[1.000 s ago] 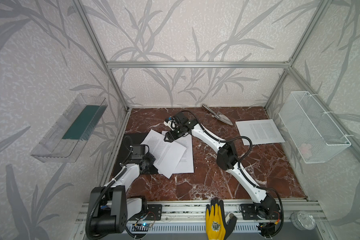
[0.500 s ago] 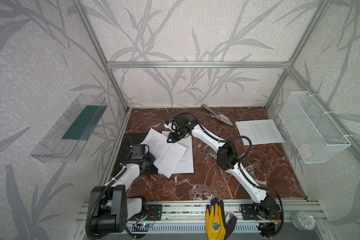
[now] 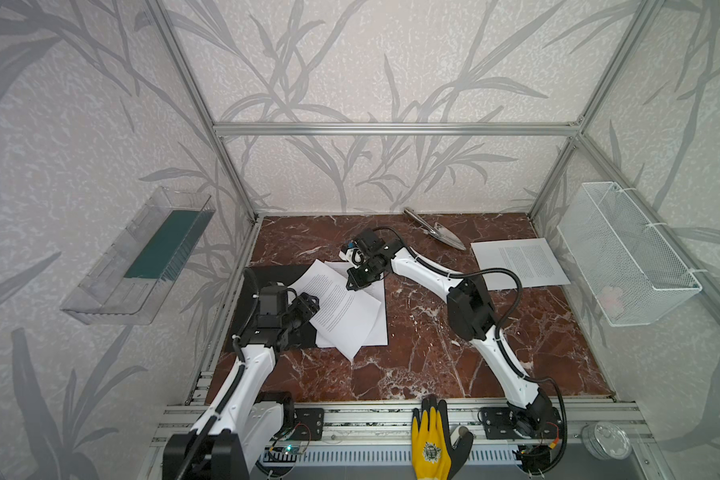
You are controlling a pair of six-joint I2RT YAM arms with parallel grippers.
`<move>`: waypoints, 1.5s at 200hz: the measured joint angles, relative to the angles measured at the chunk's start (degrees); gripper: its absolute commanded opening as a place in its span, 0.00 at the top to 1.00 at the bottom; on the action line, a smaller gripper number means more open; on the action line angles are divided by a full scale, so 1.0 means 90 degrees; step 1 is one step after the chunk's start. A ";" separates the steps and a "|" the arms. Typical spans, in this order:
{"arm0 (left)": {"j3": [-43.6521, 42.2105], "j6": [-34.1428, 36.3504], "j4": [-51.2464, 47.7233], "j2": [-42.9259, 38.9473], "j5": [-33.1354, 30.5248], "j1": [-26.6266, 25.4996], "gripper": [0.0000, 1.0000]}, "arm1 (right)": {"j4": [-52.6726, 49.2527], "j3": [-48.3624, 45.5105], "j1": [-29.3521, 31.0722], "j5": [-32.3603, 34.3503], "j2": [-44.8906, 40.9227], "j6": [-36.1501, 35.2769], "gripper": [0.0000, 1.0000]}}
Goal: Put the files into the folder
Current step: 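Reach the right gripper across to the sheet edge on the folder and grasp it, then lay the sheet flat onto the folder stack with the right gripper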
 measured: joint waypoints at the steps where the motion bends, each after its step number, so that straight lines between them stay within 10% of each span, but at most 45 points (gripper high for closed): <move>1: 0.0012 -0.0002 -0.0019 -0.0022 0.0015 -0.0007 0.01 | 0.0044 -0.0095 -0.0002 0.0007 -0.0075 0.0015 1.00; 55: 0.1552 0.0325 -0.1285 -0.1445 0.0476 -0.0554 0.01 | 0.2249 -0.3786 -0.1156 0.0219 -0.2939 0.1758 1.00; 114: 0.2101 0.1549 -0.2669 -0.1882 0.0775 -0.0644 0.01 | 0.3490 -0.6135 -0.1506 0.0738 -0.3218 0.3099 1.00; 300: 0.1834 0.2033 -0.2924 -0.1962 0.1464 -0.0622 0.01 | 0.4964 -0.6666 -0.0063 0.2312 -0.3434 0.5214 1.00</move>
